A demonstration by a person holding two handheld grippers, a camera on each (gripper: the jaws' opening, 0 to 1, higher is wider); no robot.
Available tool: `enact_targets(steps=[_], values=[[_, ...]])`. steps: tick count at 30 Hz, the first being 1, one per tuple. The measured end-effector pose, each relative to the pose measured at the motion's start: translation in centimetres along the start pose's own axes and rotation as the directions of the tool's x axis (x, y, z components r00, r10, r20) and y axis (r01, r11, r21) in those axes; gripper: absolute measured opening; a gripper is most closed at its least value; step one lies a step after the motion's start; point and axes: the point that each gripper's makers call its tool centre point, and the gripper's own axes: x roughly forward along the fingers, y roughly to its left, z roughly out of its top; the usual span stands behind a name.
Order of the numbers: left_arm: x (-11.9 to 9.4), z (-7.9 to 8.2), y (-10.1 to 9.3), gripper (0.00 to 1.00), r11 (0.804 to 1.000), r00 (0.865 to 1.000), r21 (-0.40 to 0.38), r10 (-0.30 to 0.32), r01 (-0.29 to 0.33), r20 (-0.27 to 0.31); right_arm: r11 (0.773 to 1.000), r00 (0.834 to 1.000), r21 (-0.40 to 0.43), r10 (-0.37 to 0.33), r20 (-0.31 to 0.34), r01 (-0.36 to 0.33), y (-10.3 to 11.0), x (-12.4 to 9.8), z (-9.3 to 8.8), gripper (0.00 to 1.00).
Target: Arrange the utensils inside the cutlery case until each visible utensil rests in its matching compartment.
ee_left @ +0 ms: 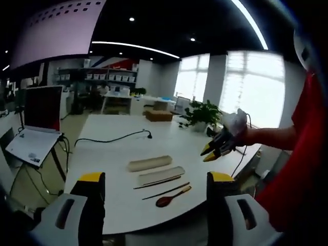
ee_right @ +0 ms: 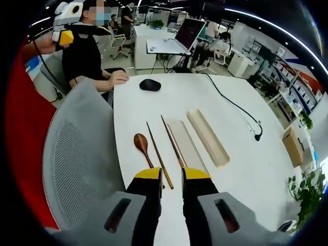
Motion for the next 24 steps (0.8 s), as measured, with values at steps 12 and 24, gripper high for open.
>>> enact_targets(steps=[12, 24], values=[[-0.4, -0.6, 1.4, 0.81, 0.998, 0.998, -0.033, 0.058, -0.058, -0.001, 0.988, 0.987, 0.057, 0.147, -0.069, -0.143, 1.5, 4.7, -2.3, 0.16], [-0.7, -1.4, 1.1, 0.86, 0.997, 0.997, -0.012, 0.073, -0.074, -0.022, 0.984, 0.974, -0.075, 0.146, -0.172, -0.161, 1.7, 6.6, -2.4, 0.14]])
